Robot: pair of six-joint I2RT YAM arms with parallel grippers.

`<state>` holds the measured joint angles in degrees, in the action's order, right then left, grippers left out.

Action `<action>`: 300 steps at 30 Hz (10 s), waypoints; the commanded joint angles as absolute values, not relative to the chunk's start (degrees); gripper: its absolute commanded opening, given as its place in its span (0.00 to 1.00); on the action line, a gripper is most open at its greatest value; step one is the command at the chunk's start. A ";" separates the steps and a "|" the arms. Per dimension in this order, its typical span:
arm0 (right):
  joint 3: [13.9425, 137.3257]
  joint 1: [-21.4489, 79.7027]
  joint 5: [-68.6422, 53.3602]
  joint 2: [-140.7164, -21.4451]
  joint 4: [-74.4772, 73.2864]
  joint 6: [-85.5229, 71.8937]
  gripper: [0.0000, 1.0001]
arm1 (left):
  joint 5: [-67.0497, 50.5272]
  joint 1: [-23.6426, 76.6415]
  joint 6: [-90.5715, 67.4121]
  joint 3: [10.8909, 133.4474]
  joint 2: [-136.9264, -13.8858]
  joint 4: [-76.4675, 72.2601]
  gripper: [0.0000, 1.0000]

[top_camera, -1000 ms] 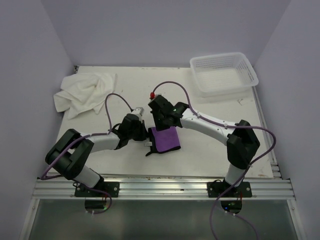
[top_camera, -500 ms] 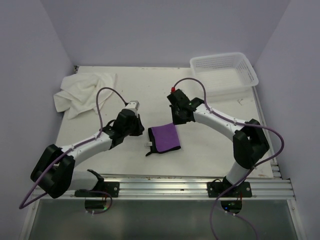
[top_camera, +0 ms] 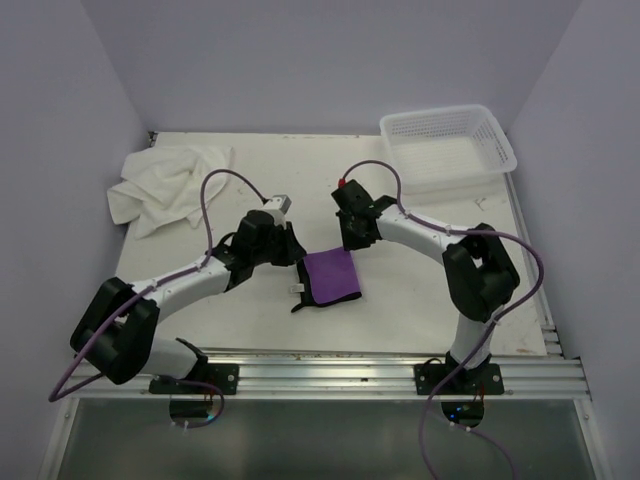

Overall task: Roll the towels
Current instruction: Fold the towel, then roll the towel

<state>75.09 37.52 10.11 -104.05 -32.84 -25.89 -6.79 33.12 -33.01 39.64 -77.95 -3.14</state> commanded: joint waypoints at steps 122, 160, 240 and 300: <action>48.17 41.75 5.80 -80.86 -25.14 -37.44 0.50 | -11.34 34.80 -33.66 46.14 -87.01 -9.58 0.01; 64.67 40.87 5.63 -91.47 -23.12 -35.86 0.08 | -7.21 36.74 -30.68 47.81 -93.08 -9.33 0.00; 71.55 32.96 1.49 -98.10 -25.04 -31.64 0.30 | -0.70 34.89 -30.06 40.25 -92.46 -9.93 0.00; 36.74 36.39 -6.94 -86.04 -7.74 -46.41 0.38 | -1.93 34.89 -31.90 37.00 -90.26 -10.99 0.00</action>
<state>38.52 35.77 -7.49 -85.71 -7.18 -46.09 -2.11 35.00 -31.00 38.00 -91.22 -10.63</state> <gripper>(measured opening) 0.401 0.005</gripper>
